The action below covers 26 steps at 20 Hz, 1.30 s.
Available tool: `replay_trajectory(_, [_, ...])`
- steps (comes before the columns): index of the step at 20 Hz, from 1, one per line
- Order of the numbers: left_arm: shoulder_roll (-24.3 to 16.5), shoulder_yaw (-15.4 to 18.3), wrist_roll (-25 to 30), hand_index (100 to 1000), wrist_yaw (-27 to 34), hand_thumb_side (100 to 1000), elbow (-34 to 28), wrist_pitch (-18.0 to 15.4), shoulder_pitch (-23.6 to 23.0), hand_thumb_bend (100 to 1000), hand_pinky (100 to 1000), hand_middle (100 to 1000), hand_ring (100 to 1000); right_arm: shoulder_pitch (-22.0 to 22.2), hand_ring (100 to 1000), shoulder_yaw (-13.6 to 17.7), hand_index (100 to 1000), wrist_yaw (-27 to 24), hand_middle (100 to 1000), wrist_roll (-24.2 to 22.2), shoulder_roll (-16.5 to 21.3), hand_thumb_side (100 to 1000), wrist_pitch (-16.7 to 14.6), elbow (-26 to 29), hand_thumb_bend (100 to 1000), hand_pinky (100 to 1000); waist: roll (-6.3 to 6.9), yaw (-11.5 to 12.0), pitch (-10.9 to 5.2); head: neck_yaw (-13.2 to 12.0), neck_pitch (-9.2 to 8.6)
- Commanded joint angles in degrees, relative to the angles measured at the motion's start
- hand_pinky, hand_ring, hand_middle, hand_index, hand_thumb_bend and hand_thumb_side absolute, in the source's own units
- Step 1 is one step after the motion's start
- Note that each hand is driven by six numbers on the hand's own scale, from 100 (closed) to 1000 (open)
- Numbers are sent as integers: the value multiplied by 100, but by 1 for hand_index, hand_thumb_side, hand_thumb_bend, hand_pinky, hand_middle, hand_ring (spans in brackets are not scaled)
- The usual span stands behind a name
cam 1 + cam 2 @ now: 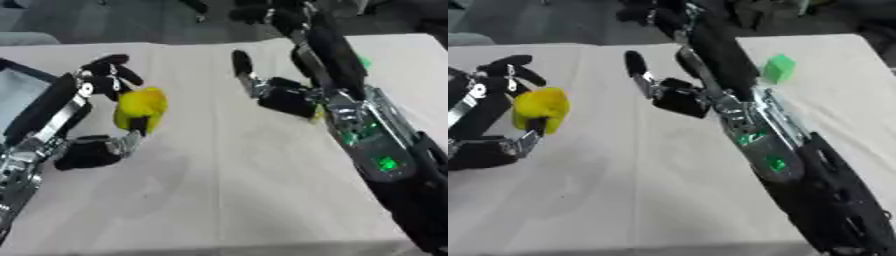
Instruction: Pick up the objects with one hand, pass them to the other hand, and then place them into the box on the other side of the table.
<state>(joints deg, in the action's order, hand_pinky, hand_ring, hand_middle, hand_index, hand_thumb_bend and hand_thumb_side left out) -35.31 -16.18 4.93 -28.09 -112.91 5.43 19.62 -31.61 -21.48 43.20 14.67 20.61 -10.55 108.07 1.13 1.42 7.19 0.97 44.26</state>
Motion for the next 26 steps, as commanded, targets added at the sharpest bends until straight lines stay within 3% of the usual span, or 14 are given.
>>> replay_trajectory(1, [-525, 520, -335, 637, -758, 150, 191, 346, 18, 100, 618, 654, 861, 72, 655, 234, 778, 99, 748, 180, 157, 100, 145, 92, 100, 620, 22, -21, -107, -423, -14])
replay_trajectory(4, [-875, 832, -318, 674, -1638, 100, 891, 707, 108, 100, 612, 621, 770, 234, 655, 282, 782, 63, 750, 220, 205, 100, 195, 73, 100, 617, 47, -61, -136, -740, -14])
replay_trajectory(5, [-998, 911, -272, 698, -1913, 100, 1236, 812, 167, 100, 611, 605, 662, 283, 656, 279, 785, 41, 750, 215, 215, 100, 196, 65, 100, 615, 56, -77, -146, -821, -14])
replay_trajectory(7, [-1172, 1015, -164, 729, -2523, 100, 2046, 959, 321, 174, 612, 589, 586, 368, 658, 252, 791, -33, 753, 162, 235, 100, 190, 22, 100, 614, 71, -108, -161, -930, -14])
replay_trajectory(11, [-1199, 1250, 22, 769, -3441, 100, 3917, 1232, 708, 241, 620, 602, 570, 506, 657, 224, 795, -157, 754, 79, 254, 100, 157, -38, 100, 611, 70, -164, -192, -1036, -14])
replay_trajectory(12, [-1163, 1317, 49, 820, -3545, 124, 4378, 1322, 803, 337, 641, 640, 605, 533, 657, 221, 796, -182, 754, 65, 259, 100, 153, -51, 100, 609, 63, -174, -196, -1034, -14])
replay_trajectory(13, [-1119, 1373, 79, 889, -3590, 292, 4779, 1393, 892, 488, 678, 708, 683, 556, 657, 216, 798, -205, 755, 47, 267, 100, 151, -69, 100, 609, 57, -180, -199, -1028, -14])
replay_trajectory(15, [-1044, 1469, 47, 944, -3538, 544, 5297, 1493, 1023, 762, 734, 781, 774, 588, 656, 215, 801, -241, 755, 16, 278, 100, 142, -96, 100, 608, 46, -184, -200, -1005, -14])
replay_trajectory(17, [-1004, 1544, -115, 965, -3341, 640, 5449, 1570, 1066, 819, 772, 829, 838, 612, 656, 223, 803, -260, 755, -8, 288, 100, 131, -113, 100, 608, 39, -182, -197, -963, -14])
replay_trajectory(20, [-1015, 1636, -443, 941, -2902, 687, 5207, 1672, 1036, 776, 780, 849, 886, 632, 654, 244, 808, -274, 753, -44, 308, 100, 122, -145, 100, 607, 37, -170, -191, -871, -14])
replay_trajectory(24, [-1036, 1717, -1071, 851, -1845, 643, 4098, 1686, 824, 562, 744, 801, 888, 599, 655, 287, 817, -381, 756, -98, 365, 121, 134, -274, 100, 601, 36, -126, -176, -564, -14])
replay_trajectory(26, [-1003, 1727, -1332, 812, -1324, 622, 3464, 1704, 709, 514, 734, 791, 896, 544, 659, 321, 823, -521, 765, -132, 402, 179, 186, -451, 100, 595, 30, -101, -170, -306, -14])
